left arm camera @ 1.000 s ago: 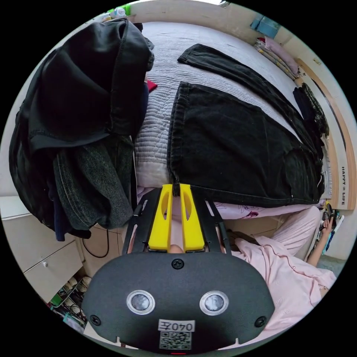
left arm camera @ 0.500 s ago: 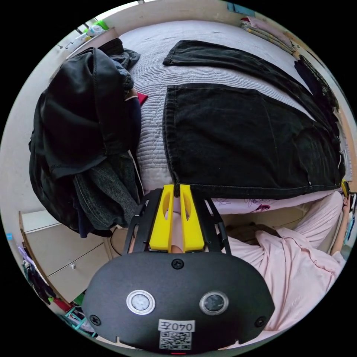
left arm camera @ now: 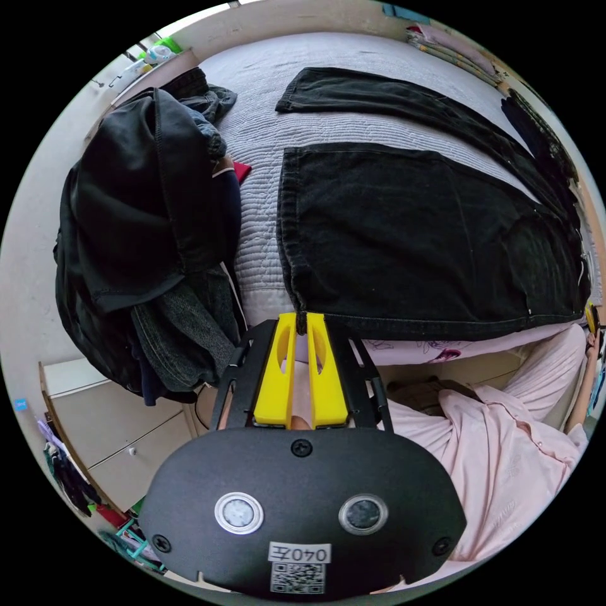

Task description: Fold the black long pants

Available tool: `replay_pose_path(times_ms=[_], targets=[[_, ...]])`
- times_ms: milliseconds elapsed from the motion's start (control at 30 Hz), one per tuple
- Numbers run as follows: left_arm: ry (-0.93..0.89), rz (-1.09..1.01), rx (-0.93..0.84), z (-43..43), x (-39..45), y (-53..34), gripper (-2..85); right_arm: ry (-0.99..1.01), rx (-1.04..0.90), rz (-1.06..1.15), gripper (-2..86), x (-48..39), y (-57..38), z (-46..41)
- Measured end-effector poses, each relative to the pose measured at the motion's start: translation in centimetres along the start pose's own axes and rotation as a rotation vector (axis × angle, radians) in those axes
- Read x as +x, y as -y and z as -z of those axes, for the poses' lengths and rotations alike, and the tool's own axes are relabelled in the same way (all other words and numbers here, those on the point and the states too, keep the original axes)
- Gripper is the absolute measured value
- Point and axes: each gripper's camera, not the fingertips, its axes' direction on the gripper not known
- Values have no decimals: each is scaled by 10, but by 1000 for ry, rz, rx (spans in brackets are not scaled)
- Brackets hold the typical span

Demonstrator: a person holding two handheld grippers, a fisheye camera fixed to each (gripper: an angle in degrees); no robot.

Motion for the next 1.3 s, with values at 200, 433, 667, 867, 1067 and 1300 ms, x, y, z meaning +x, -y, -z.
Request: replay_pose_path(times_ms=[200,433,667,867,1067,1300], targets=[[0,3,-3,-12,-4,7,-14,63,-55,26,81,-8,9,19],[-19,21,-16,-37,-15,16,-13,40,-88,51,71,-17,14,40],[-79,27,41,-44,-41,11,-15,80,-83,35,69,-16,17,67],[-220,73,96,-49,-83,4,-15,72,-85,20,66,-18,17,87],[-300,153,19,-107,-111,10,-9,92,-77,16,61,-20,10,110],[-327,122,58,-116,-133,5,-13,115,-105,44,6,-28,2,136]])
